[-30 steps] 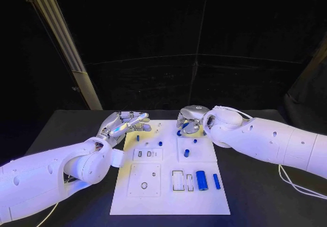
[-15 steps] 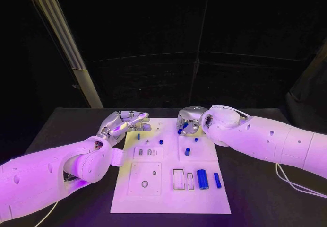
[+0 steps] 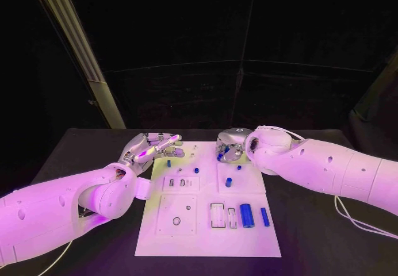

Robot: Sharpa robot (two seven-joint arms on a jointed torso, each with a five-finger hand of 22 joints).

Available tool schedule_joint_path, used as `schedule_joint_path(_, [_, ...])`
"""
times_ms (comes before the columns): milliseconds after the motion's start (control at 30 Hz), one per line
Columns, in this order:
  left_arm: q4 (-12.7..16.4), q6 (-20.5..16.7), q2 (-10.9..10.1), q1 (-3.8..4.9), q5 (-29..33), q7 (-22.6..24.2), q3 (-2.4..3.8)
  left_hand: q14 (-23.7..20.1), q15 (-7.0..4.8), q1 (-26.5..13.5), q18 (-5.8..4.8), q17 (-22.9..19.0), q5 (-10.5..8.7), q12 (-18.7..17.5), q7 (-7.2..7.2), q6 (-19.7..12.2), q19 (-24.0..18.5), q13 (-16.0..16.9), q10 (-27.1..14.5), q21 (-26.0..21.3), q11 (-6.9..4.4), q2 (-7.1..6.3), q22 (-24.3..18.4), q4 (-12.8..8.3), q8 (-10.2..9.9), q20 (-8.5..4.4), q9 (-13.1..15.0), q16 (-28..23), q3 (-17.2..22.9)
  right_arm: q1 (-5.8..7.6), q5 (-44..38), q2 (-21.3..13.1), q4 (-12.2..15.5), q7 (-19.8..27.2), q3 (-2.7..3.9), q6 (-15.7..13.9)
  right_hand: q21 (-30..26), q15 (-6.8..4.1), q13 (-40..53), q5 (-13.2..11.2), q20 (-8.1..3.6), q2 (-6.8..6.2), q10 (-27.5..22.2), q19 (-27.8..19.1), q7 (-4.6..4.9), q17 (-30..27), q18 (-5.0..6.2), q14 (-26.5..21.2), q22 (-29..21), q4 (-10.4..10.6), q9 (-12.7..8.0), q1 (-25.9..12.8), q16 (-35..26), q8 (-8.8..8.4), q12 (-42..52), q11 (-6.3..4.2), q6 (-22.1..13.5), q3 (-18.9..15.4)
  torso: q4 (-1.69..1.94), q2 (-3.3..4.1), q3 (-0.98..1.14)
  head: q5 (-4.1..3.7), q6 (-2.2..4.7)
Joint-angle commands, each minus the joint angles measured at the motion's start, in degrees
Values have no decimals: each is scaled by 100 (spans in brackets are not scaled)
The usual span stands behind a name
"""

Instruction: Assemble the parts on the task board

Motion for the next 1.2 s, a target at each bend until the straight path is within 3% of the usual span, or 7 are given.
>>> schedule_joint_path(33, [-7, 105, 6, 10, -32, -4, 5, 8, 7, 35, 68, 1, 37, -23, 27, 24, 18, -6, 22, 21, 26, 9, -7, -37, -24, -2, -7, -22, 0, 14, -42, 17, -11, 46, 3, 133, 36, 28, -8, -25, 22, 86, 88, 18, 8, 14, -64, -1, 132, 3, 9, 0, 37, 1, 14, -3, 21, 106, -1, 0, -2, -2, -9])
schedule_joint_path(233, [-17, 128, 11, 10, -32, -22, 5, 7, 9, 37, 68, 0, 38, -31, 28, 23, 15, -6, 20, 19, 27, 18, -10, -41, -29, -1, -9, -30, 2, 14, -43, 48, -46, 68, 3, 246, 68, 5, -7, -42, 4, 161, 249, 47, -10, 35, -76, -5, 197, 5, 15, -34, 86, 5, 17, -37, 84, 292, 4, 4, -8, 0, -25])
schedule_joint_path(433, [-26, 139, 9, 10, -32, -38, 5, 7, 10, 42, 68, 0, 39, -38, 29, 22, 13, -6, 19, 17, 28, 24, -12, -47, -33, 0, -10, -37, 4, 14, -43, 85, -85, 77, 3, 292, 71, 6, -19, -63, -1, 62, 248, 40, -7, 17, -75, -14, 196, -10, 9, -94, 99, -9, -3, -35, 75, 340, 0, 8, -8, 6, -38])
schedule_joint_path(733, [-37, 150, 0, 10, -32, -57, 5, 5, 12, 50, 67, 0, 38, -49, 30, 19, 9, -6, 16, 14, 30, 32, -16, -59, -41, 1, -14, -48, 7, 13, -43, 125, -136, 72, 2, 259, 74, 5, -19, -61, -2, 58, 254, 39, -10, 10, -76, -18, 199, -10, 10, -95, 104, -7, 0, -38, 79, 375, -3, 13, -13, 10, -60])
schedule_joint_path(833, [-39, 153, -5, 11, -32, -60, 5, 5, 12, 50, 67, 0, 38, -49, 30, 19, 9, -6, 16, 14, 30, 32, -16, -59, -41, 1, -14, -48, 7, 13, -43, 112, -125, 85, 1, 81, 76, -4, -18, -54, -5, 70, 287, 37, -23, 3, -75, -23, 200, -5, 18, -91, 114, 8, 4, -46, 127, 444, -4, 8, -17, 5, -58])
schedule_joint_path(1000, [-40, 155, -25, 12, -32, -58, 5, 4, 13, 55, 67, -1, 36, -57, 31, 19, 6, -6, 15, 12, 31, 39, -19, -66, -46, 2, -15, -56, 10, 12, -19, 7, 20, 121, 3, -680, 85, -21, -15, -54, -15, 86, 343, 43, -44, -2, -78, -29, 217, 12, 33, -110, 130, 30, 7, -69, 214, 518, -1, 9, -17, 21, -51])
schedule_joint_path(1200, [-39, 153, -49, 15, -32, -50, 5, 4, 14, 60, 67, -1, 37, -62, 31, 20, 4, -6, 16, 11, 32, 45, -21, -72, -49, 2, -17, -62, 12, 13, 126, -36, 130, 109, 6, -1252, 84, -25, -16, -55, -19, 88, 355, 40, -51, 1, -77, -29, 213, 18, 37, -119, 137, 35, 6, -76, 242, 533, 5, 11, -30, 24, -12])
